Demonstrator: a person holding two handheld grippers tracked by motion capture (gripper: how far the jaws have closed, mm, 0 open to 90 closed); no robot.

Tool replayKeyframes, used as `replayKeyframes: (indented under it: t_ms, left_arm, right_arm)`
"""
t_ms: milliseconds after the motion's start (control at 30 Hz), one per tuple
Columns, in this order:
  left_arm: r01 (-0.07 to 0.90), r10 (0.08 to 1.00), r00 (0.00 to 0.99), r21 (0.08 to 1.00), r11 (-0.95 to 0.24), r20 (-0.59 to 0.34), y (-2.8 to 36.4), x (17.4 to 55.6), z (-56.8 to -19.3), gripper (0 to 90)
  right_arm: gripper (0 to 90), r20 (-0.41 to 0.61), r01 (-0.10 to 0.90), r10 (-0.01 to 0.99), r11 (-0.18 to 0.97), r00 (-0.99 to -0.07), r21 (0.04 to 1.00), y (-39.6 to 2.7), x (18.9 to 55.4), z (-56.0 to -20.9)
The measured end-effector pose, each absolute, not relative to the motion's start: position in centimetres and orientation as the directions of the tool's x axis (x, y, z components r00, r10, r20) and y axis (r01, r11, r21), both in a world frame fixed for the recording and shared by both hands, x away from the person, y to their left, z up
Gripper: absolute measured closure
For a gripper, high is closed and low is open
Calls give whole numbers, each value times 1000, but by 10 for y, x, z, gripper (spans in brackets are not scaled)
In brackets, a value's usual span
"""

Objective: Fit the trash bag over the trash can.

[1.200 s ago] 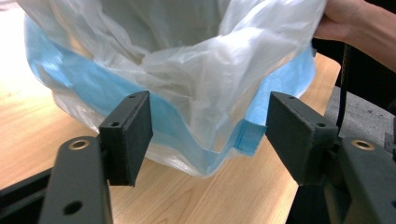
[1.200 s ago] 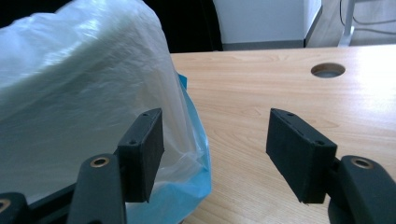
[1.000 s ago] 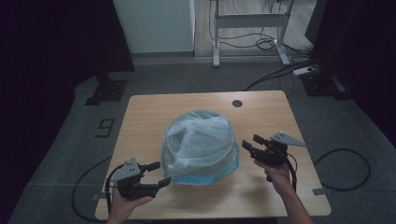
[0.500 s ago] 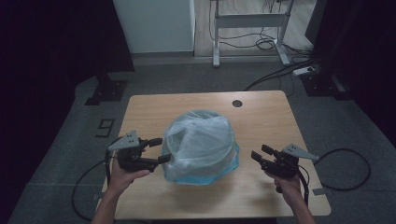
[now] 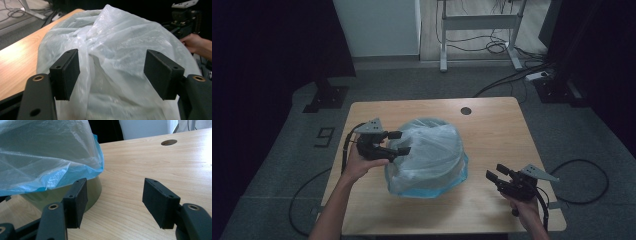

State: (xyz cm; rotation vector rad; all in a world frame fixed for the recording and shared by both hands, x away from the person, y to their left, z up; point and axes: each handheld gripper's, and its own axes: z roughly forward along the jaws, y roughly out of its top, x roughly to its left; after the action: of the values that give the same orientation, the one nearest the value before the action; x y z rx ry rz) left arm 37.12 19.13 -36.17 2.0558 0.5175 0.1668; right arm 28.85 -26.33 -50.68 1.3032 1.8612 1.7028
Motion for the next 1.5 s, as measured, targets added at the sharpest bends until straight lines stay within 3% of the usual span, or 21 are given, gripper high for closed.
replayKeyframes:
  t_ms: [500, 933, 1500]
  left_arm:
    - [305, 404, 914, 718, -626, -36, 161, 386, -368, 306]
    - [285, 381, 921, 809, -514, -83, 169, 392, -349, 336]
    - [286, 325, 938, 795, -535, -118, 144, 415, -345, 364]
  right_arm:
    - [367, 341, 399, 762, -119, -551, 909, -266, 281, -502]
    - [373, 349, 402, 765, -130, -542, 907, -269, 280, -503]
    - [384, 353, 406, 768, -133, -534, 904, -271, 281, -506]
